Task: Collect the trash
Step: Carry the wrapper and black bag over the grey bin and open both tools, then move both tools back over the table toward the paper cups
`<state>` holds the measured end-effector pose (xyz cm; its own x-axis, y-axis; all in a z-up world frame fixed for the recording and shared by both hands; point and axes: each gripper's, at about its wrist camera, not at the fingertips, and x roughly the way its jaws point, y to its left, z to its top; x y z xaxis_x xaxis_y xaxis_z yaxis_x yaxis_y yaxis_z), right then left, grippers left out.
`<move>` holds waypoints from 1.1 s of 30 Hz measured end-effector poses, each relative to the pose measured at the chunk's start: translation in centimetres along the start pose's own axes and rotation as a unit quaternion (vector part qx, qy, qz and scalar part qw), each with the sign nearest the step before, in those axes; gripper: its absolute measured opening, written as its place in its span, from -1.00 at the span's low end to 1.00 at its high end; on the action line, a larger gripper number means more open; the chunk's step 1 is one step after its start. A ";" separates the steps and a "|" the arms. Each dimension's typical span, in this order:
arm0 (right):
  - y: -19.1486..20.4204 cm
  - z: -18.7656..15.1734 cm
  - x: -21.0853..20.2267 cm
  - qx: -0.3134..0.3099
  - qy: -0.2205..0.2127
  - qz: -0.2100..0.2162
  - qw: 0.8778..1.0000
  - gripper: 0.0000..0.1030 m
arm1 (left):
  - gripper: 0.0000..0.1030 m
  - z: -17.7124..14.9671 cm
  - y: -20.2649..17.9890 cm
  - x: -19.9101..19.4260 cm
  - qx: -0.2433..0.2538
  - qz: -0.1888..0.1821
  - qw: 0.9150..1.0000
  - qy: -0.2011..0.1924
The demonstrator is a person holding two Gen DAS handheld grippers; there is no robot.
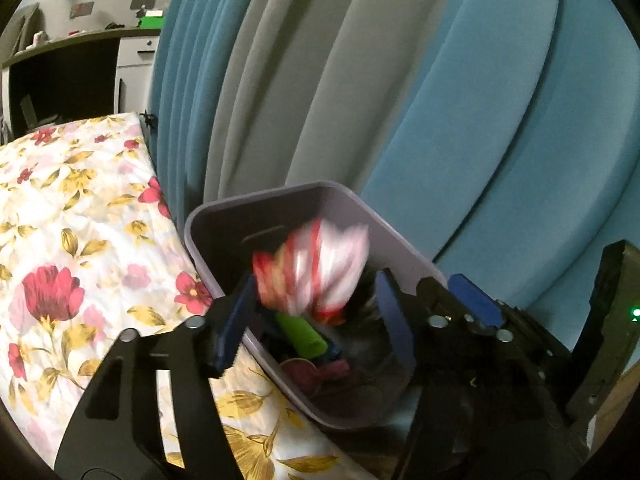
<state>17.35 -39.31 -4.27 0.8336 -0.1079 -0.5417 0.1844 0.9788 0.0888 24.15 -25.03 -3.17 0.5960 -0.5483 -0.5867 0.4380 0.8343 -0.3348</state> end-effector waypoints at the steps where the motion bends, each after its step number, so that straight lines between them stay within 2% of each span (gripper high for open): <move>1: 0.0 0.0 0.0 -0.001 0.000 -0.002 1.000 -0.17 | 0.28 0.0 0.1 -0.1 -0.001 0.008 1.000 -0.003; 3: -0.1 0.0 0.1 0.000 0.001 -0.003 1.000 -0.14 | 0.32 0.0 0.3 -0.2 -0.005 0.012 1.000 -0.001; 7: -0.3 -0.1 -0.1 0.001 -0.001 -0.006 1.000 0.07 | 0.43 -0.4 0.8 -0.5 -0.012 0.021 1.000 0.003; 15: -0.1 -0.2 -0.9 0.004 -0.010 -0.012 1.000 0.37 | 0.47 -1.1 1.8 -2.5 -0.022 0.031 0.999 -0.001; 19: 0.4 -0.3 -1.4 0.003 -0.016 -0.016 1.000 0.51 | 0.52 -1.5 2.4 -4.2 -0.021 0.048 0.999 -0.012; 22: 1.1 -0.4 -2.2 0.000 -0.024 -0.014 1.000 0.59 | 0.57 -2.1 3.2 -5.8 -0.022 0.077 0.997 -0.024; 28: 3.5 -0.8 -3.2 0.001 -0.027 0.005 1.000 0.65 | 0.66 -3.9 6.3 -9.3 -0.026 0.159 0.986 -0.042; 33: 6.2 -1.5 -3.5 -0.004 -0.017 0.028 0.999 0.66 | 0.66 -5.0 8.7 -12.7 -0.034 0.192 0.979 -0.056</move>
<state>14.77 -32.59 -3.06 0.8602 -0.0584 -0.5066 0.1329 0.9848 0.1121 17.03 -10.53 -2.30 0.7798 -0.1926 -0.5957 0.1228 0.9801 -0.1561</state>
